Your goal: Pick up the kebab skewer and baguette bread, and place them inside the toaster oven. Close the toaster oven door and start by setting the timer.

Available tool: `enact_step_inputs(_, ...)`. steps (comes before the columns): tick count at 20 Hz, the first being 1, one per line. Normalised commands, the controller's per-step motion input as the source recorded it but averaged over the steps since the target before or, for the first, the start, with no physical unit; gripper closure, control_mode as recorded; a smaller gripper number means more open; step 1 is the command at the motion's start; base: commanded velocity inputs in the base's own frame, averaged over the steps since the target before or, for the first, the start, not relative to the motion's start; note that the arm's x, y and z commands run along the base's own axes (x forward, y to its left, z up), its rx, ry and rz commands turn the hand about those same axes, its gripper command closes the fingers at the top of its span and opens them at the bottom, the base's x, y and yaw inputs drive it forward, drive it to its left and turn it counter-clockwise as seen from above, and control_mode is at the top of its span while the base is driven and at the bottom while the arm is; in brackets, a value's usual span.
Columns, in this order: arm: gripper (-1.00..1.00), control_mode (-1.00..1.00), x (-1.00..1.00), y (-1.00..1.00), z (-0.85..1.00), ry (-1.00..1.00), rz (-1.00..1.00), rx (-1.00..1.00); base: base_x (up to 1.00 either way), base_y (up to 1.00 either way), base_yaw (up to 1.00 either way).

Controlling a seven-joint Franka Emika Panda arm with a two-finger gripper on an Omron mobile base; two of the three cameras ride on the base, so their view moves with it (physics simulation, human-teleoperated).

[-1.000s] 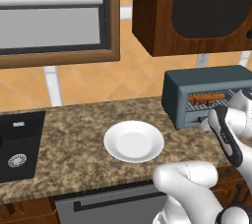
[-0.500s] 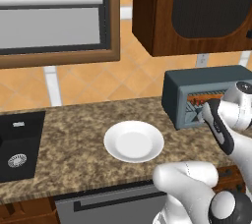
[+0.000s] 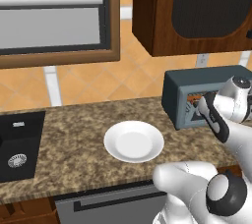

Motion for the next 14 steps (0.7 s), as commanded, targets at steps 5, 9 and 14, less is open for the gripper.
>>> enact_step_inputs(5, -1.0, -1.0, 0.37, 0.0, 0.0, -0.02, 0.0, 0.0, 0.0, 0.0, 0.0)
enact_step_inputs(9, -1.0, -1.0, 0.26, 0.0, -0.01, 0.0, -0.01, 0.0, 0.0, 0.0, 0.0)
enact_step_inputs(14, -1.0, -1.0, 0.33, 0.01, -0.02, -0.01, -0.02, 0.0, 0.0, 0.0, 0.0)
